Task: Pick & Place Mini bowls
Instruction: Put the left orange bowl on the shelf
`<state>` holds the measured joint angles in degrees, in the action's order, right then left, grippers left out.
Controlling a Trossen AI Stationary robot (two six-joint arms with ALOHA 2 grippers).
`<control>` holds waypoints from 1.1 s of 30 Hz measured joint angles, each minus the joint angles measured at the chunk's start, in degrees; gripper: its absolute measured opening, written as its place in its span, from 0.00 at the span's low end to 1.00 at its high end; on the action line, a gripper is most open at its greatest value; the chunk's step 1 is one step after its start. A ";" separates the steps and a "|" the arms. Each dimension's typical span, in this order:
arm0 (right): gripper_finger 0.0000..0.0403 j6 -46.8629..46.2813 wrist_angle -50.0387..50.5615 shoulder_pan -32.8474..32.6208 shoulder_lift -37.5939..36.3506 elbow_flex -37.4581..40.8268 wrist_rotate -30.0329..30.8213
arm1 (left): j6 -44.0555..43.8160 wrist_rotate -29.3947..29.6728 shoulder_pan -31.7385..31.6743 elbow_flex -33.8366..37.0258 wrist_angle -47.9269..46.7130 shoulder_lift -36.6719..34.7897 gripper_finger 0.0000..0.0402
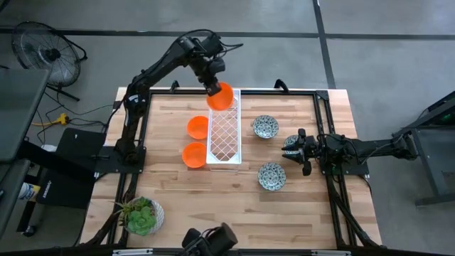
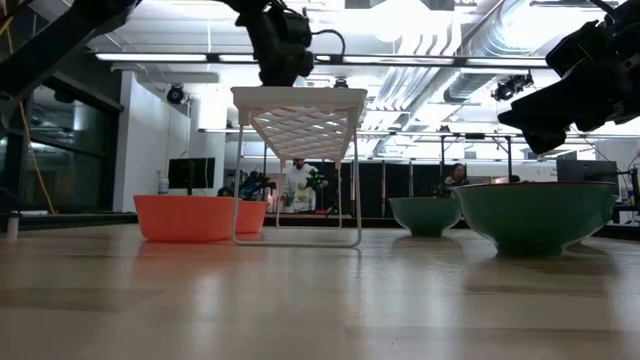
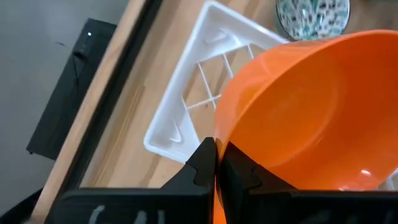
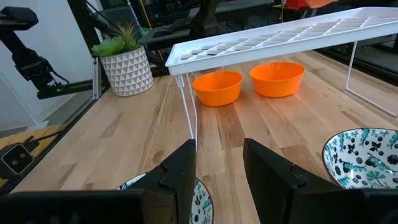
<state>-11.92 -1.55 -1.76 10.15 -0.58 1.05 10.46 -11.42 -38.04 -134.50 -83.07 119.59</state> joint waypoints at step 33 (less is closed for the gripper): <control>0.30 0.00 -0.01 0.02 0.00 0.00 0.01 | -5.10 1.73 0.19 0.10 -0.78 2.55 0.04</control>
<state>-11.92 -1.56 -1.74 10.15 -0.58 1.06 5.36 -9.69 -37.85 -134.41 -83.85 122.15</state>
